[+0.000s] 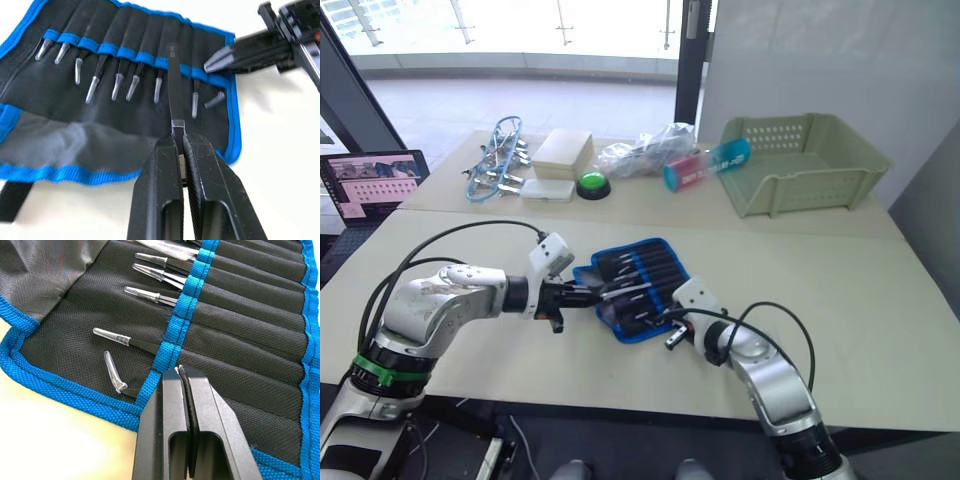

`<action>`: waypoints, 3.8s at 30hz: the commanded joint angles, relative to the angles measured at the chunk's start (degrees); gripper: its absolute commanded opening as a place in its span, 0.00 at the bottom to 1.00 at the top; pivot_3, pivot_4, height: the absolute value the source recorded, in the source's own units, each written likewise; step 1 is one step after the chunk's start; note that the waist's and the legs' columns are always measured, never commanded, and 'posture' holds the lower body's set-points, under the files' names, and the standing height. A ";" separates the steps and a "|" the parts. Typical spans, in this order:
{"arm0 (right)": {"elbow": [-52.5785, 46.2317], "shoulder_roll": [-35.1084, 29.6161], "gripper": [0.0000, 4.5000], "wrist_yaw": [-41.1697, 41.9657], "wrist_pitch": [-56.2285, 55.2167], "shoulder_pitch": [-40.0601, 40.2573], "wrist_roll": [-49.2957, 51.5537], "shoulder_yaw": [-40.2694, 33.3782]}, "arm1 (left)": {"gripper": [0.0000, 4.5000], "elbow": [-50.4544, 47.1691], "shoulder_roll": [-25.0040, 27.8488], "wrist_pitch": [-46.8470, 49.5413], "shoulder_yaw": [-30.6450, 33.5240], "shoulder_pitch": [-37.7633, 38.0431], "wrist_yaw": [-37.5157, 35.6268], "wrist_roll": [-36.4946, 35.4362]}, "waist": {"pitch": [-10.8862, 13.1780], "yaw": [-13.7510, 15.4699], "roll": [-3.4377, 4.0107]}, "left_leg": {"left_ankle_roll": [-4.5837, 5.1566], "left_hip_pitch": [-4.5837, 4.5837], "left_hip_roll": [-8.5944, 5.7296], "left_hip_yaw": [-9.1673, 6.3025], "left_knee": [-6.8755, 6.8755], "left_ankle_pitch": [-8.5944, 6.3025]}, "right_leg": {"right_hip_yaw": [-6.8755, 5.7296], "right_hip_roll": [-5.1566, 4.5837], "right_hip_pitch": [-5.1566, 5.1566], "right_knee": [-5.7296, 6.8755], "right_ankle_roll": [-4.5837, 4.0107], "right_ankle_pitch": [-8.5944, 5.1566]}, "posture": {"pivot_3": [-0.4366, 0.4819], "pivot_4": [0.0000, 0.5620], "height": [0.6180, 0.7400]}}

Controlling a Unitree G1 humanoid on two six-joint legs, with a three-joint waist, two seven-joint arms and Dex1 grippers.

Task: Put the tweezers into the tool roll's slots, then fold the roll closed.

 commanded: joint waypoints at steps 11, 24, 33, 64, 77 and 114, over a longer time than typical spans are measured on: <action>1.93 -0.20 0.00 -0.67 2.63 2.55 -0.21 1.06 | 0.00 2.33 1.44 -4.06 -7.83 -4.39 -3.46 5.75 | 0.02 0.12 -0.04 | 0.00 -0.22 0.00 0.00 0.07 0.00 | 0.00 0.00 -0.20 0.04 0.00 0.00 | 0.48 0.27 1.00; 1.40 0.03 0.00 -0.90 3.09 2.76 0.02 1.23 | 0.00 8.10 -6.93 -8.87 -14.05 -8.55 -1.79 13.18 | 0.02 0.31 -0.03 | 0.01 -0.26 0.00 0.00 0.15 0.01 | 0.00 0.01 -0.22 0.10 0.00 0.01 | 0.48 0.27 1.00; 0.74 -0.14 0.00 -0.85 3.44 3.27 0.17 0.96 | 0.00 14.67 -17.61 -13.96 -15.02 -8.52 2.70 17.44 | 0.00 0.96 -0.03 | 0.01 -0.27 -0.03 0.00 0.28 0.01 | -0.01 0.00 -0.15 0.11 0.02 0.03 | 0.48 0.27 1.00; -0.32 -0.62 0.00 -0.87 4.22 3.33 0.65 0.24 | 0.89 -0.36 -11.33 -1.20 7.60 -4.42 -1.65 4.96 | -0.01 -0.32 0.06 | 0.08 -0.05 -0.03 -0.03 0.21 -0.01 | 0.02 0.01 0.08 0.11 0.09 0.08 | 0.48 0.27 1.00; -4.47 -1.16 0.00 0.13 1.21 3.47 2.86 -1.30 | 0.99 -8.99 -4.92 -28.55 31.85 31.52 -6.15 -1.20 | 0.02 0.32 0.04 | 0.06 -0.03 0.02 -0.02 0.19 -0.01 | 0.01 -0.02 0.07 0.07 0.00 0.05 | 0.48 0.27 1.00; -4.55 15.60 0.35 -13.17 -7.86 -2.56 -5.25 14.74 | 1.00 -6.29 -5.09 -39.65 33.61 42.82 -2.16 -5.96 | 0.05 -0.78 0.09 | 0.02 -0.38 0.07 0.02 0.21 0.00 | 0.03 0.03 -0.80 0.94 -0.18 -0.03 | 0.48 0.27 1.00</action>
